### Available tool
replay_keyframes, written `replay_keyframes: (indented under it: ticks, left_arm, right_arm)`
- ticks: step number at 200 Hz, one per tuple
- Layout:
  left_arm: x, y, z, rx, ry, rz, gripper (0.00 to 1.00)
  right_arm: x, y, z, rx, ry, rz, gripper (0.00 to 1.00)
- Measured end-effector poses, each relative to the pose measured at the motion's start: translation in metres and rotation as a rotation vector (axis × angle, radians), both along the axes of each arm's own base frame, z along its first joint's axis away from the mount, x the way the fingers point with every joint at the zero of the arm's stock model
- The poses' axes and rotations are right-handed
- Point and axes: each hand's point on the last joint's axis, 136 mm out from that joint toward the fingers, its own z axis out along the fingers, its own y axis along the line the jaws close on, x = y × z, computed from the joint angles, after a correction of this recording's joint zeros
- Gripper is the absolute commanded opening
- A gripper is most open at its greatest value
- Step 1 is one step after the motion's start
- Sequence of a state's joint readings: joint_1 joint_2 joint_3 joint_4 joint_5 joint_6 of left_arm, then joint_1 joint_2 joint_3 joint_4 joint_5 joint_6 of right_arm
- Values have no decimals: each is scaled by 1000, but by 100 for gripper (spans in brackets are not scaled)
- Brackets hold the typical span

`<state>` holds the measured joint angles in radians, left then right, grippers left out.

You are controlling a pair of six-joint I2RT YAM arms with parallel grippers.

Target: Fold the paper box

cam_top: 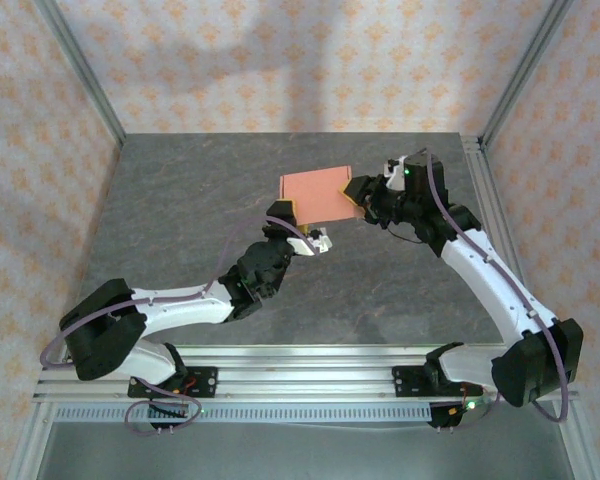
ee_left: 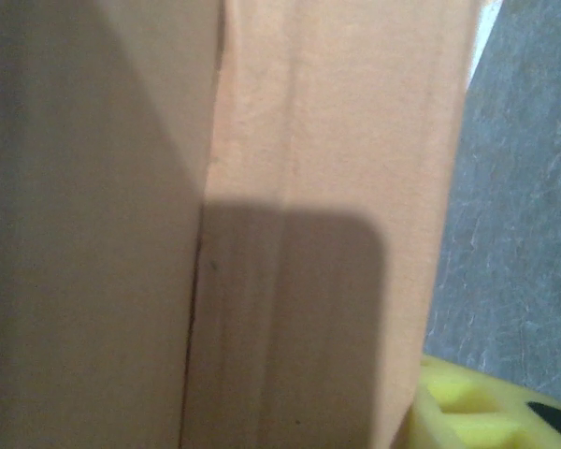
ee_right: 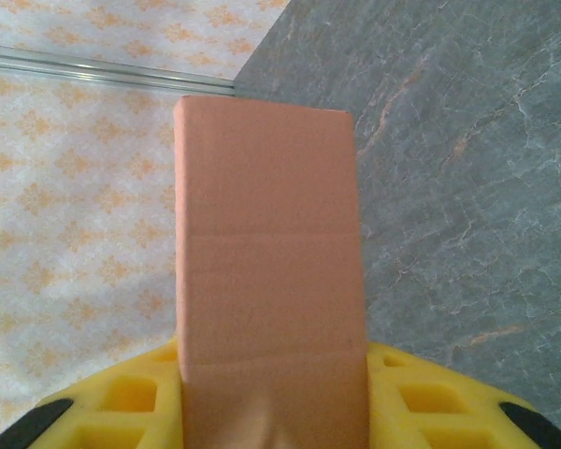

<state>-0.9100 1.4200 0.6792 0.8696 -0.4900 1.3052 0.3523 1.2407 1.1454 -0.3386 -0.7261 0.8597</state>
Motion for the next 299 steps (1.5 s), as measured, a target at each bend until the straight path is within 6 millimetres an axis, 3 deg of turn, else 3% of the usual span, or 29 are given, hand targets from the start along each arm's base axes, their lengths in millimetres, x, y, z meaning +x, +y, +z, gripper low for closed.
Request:
replay_keyframes:
  ticks: [83,110,155,187,226,261,299]
  left_arm:
    - [2,-1,-12,18,57,0,26]
    - [3,0,-15,21,70,4,26]
    - [7,3,-18,-20,138,2,26]
    - [12,18,-23,-80,241,24,26]
    - [8,24,-50,-117,447,18,26]
    - [-5,26,-80,-156,687,-8,27]
    - [-23,25,-111,-141,945,-30,27]
  right_arm:
    - [3,0,-11,-11,35,-4,35]
    - [5,-1,-13,-12,44,-8,37]
    - [7,-1,-12,-16,26,-6,71]
    - [12,-5,-10,-32,-3,-24,79]
    - [18,-31,-9,-78,-69,-109,80]
    - [8,-60,-4,-222,-220,-156,80]
    - [1,-70,-7,-415,-359,-78,77]
